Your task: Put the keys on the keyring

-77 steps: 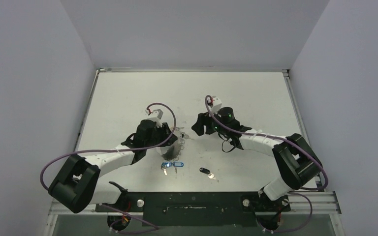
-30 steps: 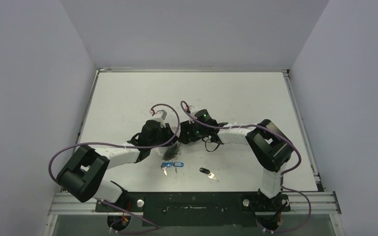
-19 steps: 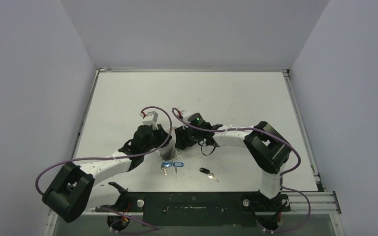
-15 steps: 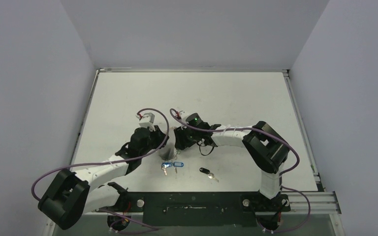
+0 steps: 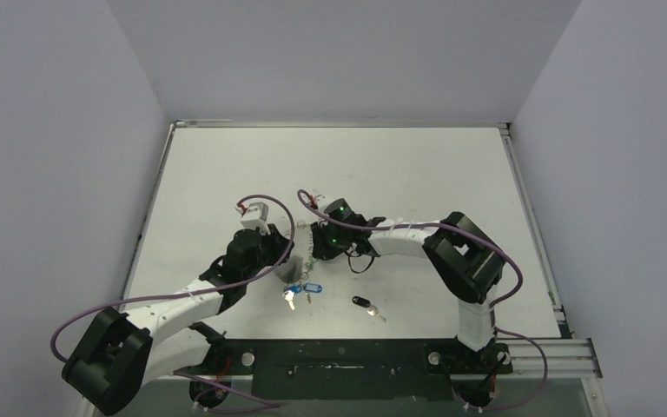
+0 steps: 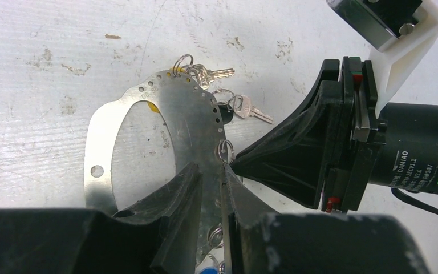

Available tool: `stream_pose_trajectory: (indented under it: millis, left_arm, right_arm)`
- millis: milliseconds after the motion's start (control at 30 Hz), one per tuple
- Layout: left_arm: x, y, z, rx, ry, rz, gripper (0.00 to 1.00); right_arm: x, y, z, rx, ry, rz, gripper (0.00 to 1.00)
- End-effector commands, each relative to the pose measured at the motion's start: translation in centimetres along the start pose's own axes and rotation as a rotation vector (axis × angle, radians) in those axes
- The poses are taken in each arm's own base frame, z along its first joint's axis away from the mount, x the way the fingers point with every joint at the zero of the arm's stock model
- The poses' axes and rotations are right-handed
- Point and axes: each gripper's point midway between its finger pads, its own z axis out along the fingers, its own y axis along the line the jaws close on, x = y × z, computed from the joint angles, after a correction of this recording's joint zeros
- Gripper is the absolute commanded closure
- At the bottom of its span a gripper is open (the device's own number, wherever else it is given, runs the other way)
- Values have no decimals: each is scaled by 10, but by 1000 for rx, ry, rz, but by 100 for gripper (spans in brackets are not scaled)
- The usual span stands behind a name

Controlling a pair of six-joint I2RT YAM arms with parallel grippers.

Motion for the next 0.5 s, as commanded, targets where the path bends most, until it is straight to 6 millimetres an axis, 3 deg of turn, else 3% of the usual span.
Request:
stream_pose_trajectory:
  millis: [0, 167, 300, 467]
  left_arm:
    - [1, 2, 1, 2, 6, 9, 83]
    - [7, -1, 6, 11, 41, 8, 82]
    - [9, -10, 12, 31, 86, 10, 82]
    - [10, -16, 23, 38, 138, 21, 74]
  right_arm:
    - [12, -13, -17, 47, 51, 49, 96]
    - [-9, -20, -28, -6, -12, 139, 100]
    - [-13, -33, -30, -15, -14, 186, 100]
    - [-12, -40, -31, -20, -7, 210, 91]
